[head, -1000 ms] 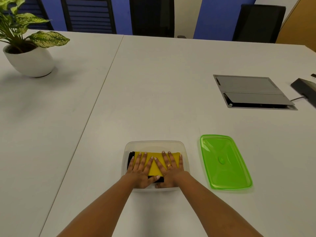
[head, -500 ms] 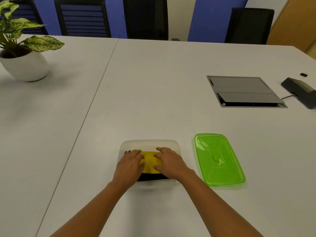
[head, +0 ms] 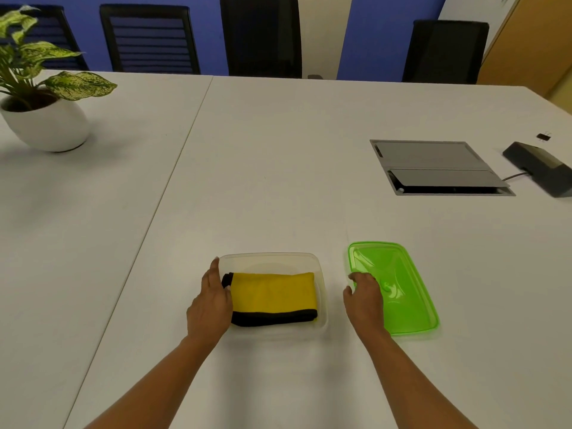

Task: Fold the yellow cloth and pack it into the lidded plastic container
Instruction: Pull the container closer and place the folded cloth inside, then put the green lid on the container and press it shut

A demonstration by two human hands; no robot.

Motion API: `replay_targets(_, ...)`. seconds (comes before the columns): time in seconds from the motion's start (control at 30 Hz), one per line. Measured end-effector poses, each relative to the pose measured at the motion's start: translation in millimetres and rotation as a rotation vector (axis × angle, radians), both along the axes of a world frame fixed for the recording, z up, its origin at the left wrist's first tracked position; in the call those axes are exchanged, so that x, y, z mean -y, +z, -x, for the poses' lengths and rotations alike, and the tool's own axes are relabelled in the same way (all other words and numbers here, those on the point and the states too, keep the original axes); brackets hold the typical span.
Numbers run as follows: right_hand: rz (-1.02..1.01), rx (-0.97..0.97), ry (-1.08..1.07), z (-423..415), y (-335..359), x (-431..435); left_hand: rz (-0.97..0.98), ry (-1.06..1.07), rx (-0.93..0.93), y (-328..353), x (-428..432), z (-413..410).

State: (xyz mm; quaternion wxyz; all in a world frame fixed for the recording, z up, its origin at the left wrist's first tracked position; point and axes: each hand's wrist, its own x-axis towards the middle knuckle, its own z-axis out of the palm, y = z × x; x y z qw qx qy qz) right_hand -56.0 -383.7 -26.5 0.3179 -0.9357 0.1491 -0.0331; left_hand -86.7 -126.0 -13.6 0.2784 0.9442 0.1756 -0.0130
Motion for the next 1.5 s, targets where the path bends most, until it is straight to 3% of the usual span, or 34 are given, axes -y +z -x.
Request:
replay_targets(0.1,0.091,-0.161,-0.033,3,-8,11,-0.003,0.024,-0.018,0,0,-1)
replay_targets(0.27,0.152,-0.263,-0.053,7,-12,18,-0.015,0.020,-0.020,-2,0,-1)
replay_targets(0.73,-0.018,-0.200,-0.025,-5,7,1,-0.009,0.042,-0.028,-1,0,-6)
replay_targets(0.87,-0.041,-0.113,0.009,-15,24,-8,0.106,0.055,-0.049,1,-2,-12)
replay_targets(1.07,-0.037,0.112,0.134,-22,57,-24,0.453,-0.006,-0.037,15,-32,-20)
replay_targets(1.33,0.079,0.426,0.473,-13,102,-56,0.520,-0.126,0.195,48,-49,-27)
replay_targets(1.5,-0.047,0.440,0.548,-11,119,-64,0.547,-0.192,0.353,57,-45,-28)
